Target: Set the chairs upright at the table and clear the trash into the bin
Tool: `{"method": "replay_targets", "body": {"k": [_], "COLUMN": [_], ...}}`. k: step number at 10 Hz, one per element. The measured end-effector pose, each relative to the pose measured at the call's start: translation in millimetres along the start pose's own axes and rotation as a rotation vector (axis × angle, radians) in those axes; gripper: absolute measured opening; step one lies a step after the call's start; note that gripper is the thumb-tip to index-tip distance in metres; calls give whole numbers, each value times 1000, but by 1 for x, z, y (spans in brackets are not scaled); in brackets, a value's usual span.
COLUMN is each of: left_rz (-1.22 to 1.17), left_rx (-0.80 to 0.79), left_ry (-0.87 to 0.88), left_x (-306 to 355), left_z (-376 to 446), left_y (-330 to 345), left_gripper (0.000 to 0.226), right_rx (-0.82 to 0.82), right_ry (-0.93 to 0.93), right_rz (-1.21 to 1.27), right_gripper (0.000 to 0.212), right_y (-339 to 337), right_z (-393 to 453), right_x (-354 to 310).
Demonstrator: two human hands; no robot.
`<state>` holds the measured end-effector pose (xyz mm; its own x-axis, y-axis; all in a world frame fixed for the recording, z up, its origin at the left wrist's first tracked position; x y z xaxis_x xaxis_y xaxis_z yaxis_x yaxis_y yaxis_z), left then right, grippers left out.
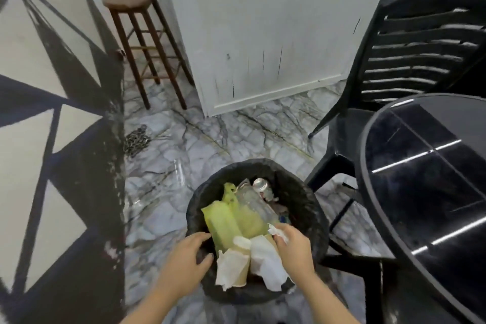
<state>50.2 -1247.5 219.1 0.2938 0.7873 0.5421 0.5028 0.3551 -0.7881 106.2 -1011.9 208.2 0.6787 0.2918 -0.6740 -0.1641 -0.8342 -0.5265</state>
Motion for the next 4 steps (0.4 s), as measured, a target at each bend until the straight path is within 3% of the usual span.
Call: {"method": "replay_targets", "body": {"k": [1, 3, 4], "left_rz": [-52, -153, -171], "left_rx": [1, -52, -43], "left_ry": [-121, -260, -294], "left_x": [-32, -67, -79], "left_z": [-31, -75, -90], "left_y": [32, 104, 136], "left_gripper": [47, 67, 79], "right_rx": [-83, -180, -210], "right_ry": [77, 68, 2], "right_rz": [-88, -206, -202], "right_gripper": [28, 33, 50], "right_y": [35, 77, 90], "right_z": [-4, -1, 8], "right_x": [36, 83, 85]}}
Point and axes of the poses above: each hand's wrist, its own z-axis towards the middle knuckle, its own y-axis out of the palm, x = y × z, the point moved 2 cm from there along z, towards the middle knuckle, and after that the axes turned 11 degrees about y, right-handed, at the moved point
